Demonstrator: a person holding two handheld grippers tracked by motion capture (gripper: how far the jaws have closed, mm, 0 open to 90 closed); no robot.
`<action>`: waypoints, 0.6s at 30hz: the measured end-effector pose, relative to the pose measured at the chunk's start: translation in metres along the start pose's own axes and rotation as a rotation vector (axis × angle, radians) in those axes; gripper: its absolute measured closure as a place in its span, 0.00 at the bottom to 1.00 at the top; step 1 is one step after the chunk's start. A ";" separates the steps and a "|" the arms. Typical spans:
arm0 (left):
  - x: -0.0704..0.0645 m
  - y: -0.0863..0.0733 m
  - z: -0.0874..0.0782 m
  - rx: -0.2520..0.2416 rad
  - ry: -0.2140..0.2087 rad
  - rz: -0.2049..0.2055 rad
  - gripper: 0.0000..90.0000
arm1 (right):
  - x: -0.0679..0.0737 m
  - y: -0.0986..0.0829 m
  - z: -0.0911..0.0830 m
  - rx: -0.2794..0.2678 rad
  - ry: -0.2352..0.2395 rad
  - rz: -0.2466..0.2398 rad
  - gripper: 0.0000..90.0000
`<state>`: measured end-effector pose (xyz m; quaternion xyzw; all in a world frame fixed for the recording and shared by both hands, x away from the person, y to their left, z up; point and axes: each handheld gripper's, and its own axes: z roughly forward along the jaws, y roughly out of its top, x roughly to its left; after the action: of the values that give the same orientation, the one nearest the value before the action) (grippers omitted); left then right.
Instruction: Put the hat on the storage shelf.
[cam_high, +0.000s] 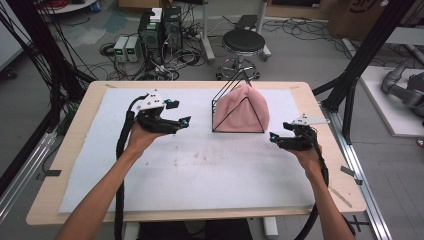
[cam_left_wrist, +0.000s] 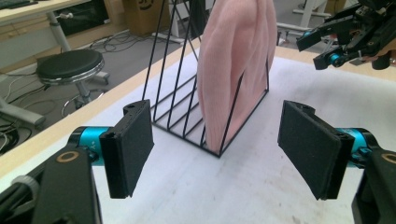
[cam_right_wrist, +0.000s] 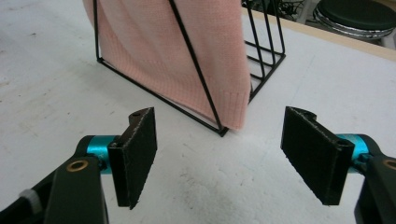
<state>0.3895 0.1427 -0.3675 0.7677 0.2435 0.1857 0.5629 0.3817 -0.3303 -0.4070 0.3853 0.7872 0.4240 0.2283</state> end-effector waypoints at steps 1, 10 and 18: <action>0.000 -0.003 -0.004 -0.003 0.005 -0.001 0.29 | 0.002 -0.001 0.000 -0.002 -0.001 0.003 0.30; -0.003 -0.030 -0.034 -0.006 0.054 -0.036 0.29 | 0.015 -0.011 -0.007 -0.028 -0.005 0.008 0.30; -0.009 -0.053 -0.055 0.000 0.108 -0.066 0.28 | 0.022 -0.019 -0.015 -0.060 -0.018 0.008 0.30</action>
<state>0.3428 0.1928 -0.4019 0.7480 0.2987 0.2084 0.5549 0.3506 -0.3261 -0.4158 0.3853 0.7705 0.4449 0.2449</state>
